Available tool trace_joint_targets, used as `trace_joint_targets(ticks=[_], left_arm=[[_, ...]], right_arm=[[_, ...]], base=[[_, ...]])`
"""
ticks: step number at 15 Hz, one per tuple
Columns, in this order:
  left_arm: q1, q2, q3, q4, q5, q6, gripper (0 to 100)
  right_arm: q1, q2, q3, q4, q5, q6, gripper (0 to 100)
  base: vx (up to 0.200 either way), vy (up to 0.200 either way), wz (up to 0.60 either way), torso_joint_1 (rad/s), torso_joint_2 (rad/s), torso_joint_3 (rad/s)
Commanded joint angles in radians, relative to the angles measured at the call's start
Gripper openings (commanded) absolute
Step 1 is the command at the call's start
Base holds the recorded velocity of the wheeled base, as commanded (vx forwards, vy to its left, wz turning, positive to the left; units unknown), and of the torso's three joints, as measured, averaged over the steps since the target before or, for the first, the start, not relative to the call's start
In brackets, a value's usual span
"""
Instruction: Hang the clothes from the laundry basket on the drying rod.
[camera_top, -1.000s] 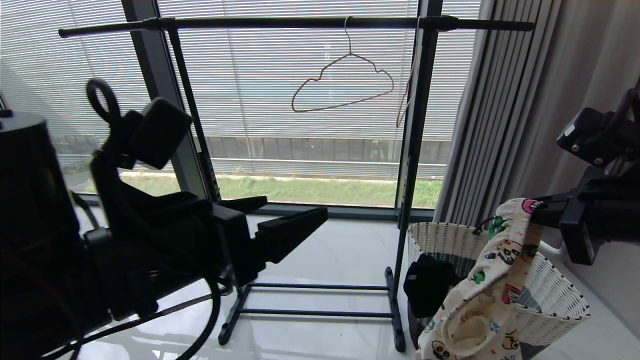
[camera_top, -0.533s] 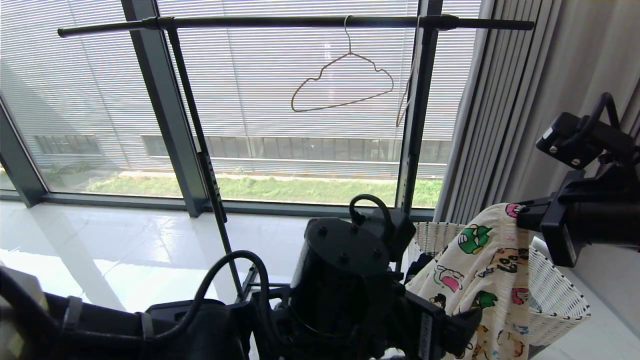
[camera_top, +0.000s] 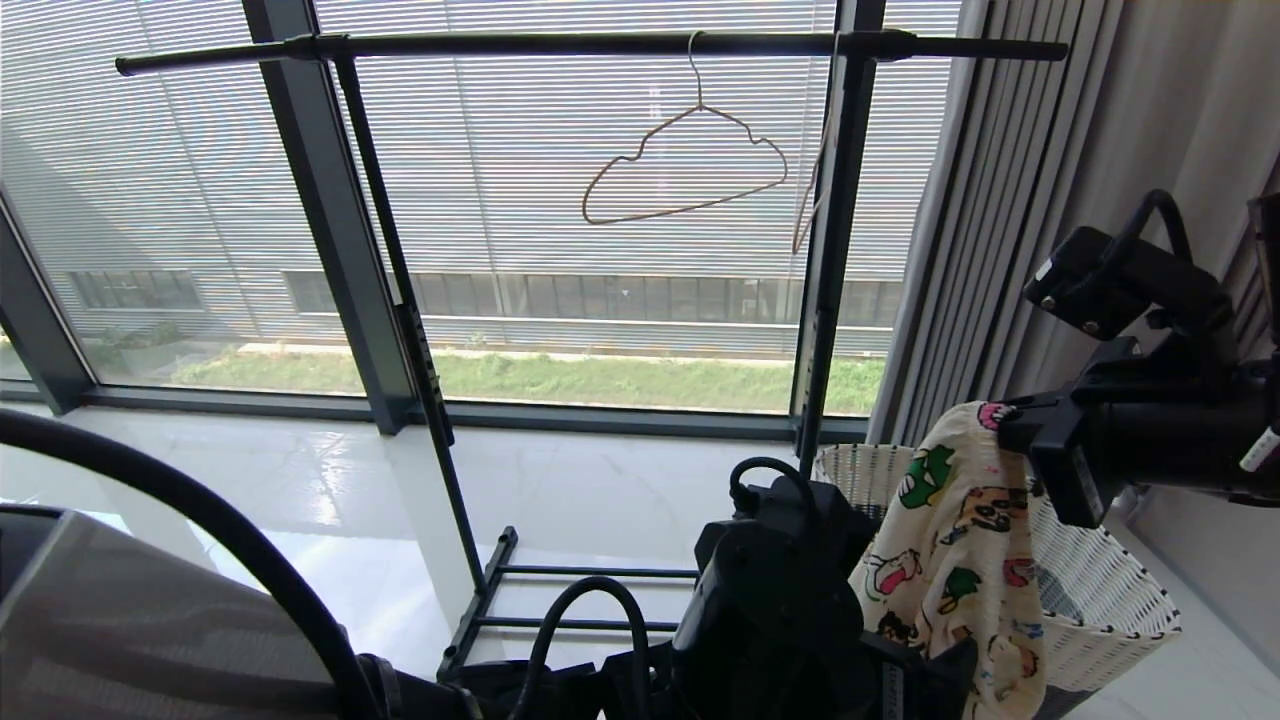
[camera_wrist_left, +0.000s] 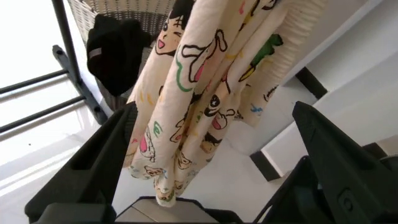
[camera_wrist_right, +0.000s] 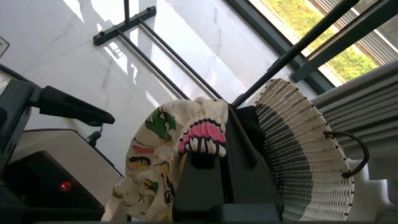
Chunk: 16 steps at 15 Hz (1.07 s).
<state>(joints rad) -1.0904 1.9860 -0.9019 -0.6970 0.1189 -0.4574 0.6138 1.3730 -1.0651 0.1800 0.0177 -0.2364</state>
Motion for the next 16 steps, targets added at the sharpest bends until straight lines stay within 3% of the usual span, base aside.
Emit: trace_joint_targets(ticks=[1, 7, 9, 13, 16], left_arm=[[0.001, 0.005, 0.008, -0.002, 0.038, -0.027, 100], [0.003, 0.016, 0.054, -0.079, 0.067, -0.021, 100], [0.046, 0.05, 0.032, -0.081, 0.088, -0.021, 100], [0.115, 0.178, -0.114, -0.081, 0.117, -0.021, 100], [0.124, 0.226, -0.088, -0.078, 0.131, 0.01, 100]], right_arm=[[0.003, 0.054, -0.001, -0.027, -0.053, 0.019, 0], [0.024, 0.136, -0.072, -0.096, -0.077, 0.043, 0], [0.053, 0.136, -0.092, -0.093, -0.077, 0.062, 0], [0.106, 0.136, -0.11, -0.091, -0.081, 0.089, 0], [0.103, 0.13, -0.11, -0.091, -0.105, 0.091, 0]], base=[[0.0, 0.0, 0.0, 0.0, 0.0, 0.0], [0.0, 0.0, 0.0, 0.0, 0.0, 0.0], [0.0, 0.0, 0.0, 0.0, 0.0, 0.0], [0.0, 0.0, 0.0, 0.0, 0.0, 0.0], [0.0, 0.0, 0.0, 0.0, 0.0, 0.0]])
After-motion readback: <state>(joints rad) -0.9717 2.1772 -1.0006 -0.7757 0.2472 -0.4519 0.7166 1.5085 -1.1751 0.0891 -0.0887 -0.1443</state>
